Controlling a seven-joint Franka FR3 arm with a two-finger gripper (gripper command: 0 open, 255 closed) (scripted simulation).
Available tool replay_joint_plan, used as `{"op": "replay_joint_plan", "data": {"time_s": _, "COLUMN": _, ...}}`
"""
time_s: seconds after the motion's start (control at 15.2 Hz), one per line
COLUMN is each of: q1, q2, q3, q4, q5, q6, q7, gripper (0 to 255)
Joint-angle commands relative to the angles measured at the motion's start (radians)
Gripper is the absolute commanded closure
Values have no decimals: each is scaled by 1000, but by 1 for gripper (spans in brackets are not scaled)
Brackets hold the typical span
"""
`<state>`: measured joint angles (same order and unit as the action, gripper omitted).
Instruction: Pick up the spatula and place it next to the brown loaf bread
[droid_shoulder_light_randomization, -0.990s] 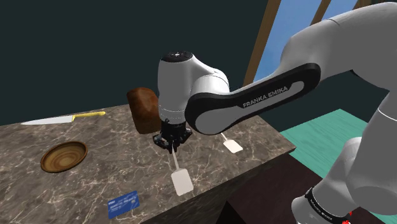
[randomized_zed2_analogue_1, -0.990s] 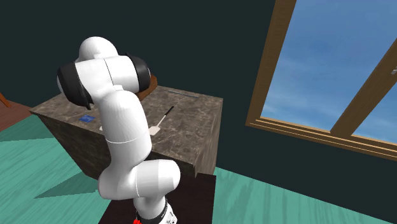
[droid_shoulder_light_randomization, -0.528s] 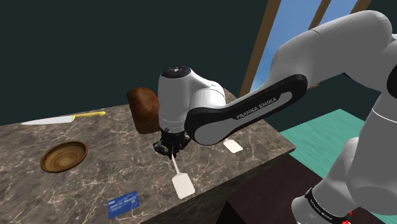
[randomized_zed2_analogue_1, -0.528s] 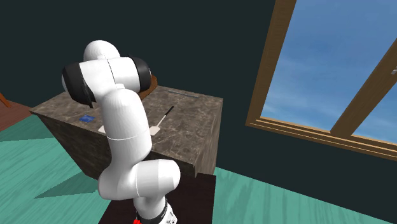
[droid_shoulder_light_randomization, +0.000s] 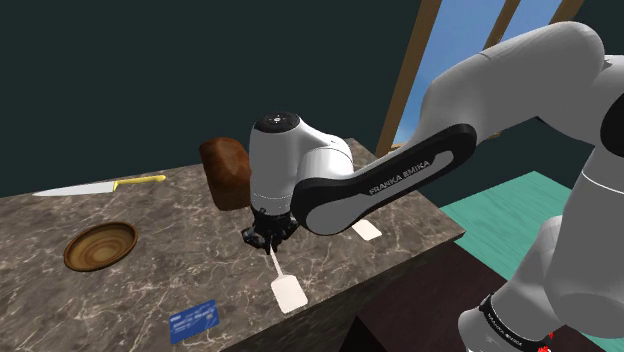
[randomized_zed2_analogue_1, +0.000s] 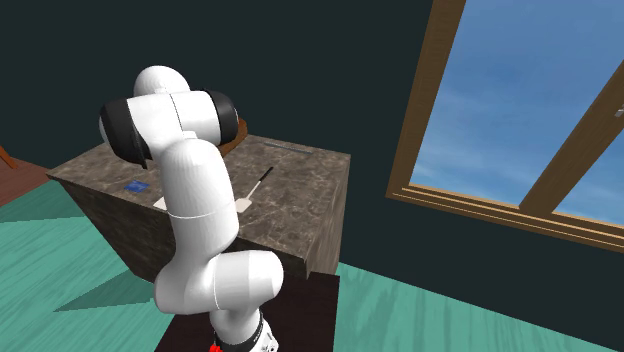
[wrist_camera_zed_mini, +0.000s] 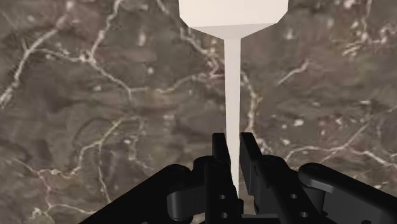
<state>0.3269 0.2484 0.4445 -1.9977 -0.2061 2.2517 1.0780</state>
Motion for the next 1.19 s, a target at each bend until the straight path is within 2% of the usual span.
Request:
{"op": "replay_joint_plan", "data": {"time_s": 0.0, "q1": 0, "q2": 0, "q3": 0, "q4": 0, "q5": 0, "q6": 0, "q7": 0, "gripper": 255}}
{"op": "replay_joint_plan", "data": {"time_s": 0.07, "q1": 0, "q2": 0, "q3": 0, "q4": 0, "q5": 0, "q6": 0, "q7": 0, "gripper": 0}}
{"op": "replay_joint_plan", "data": {"time_s": 0.4, "q1": 0, "q2": 0, "q3": 0, "q4": 0, "q5": 0, "q6": 0, "q7": 0, "gripper": 0}}
{"op": "replay_joint_plan", "data": {"time_s": 0.66, "q1": -9, "q2": -69, "q3": 15, "q4": 48, "q5": 47, "q6": -107, "q7": -31, "gripper": 0}}
{"op": "replay_joint_plan", "data": {"time_s": 1.12, "q1": -9, "q2": -69, "q3": 15, "q4": 48, "q5": 47, "q6": -107, "q7": -31, "gripper": 0}}
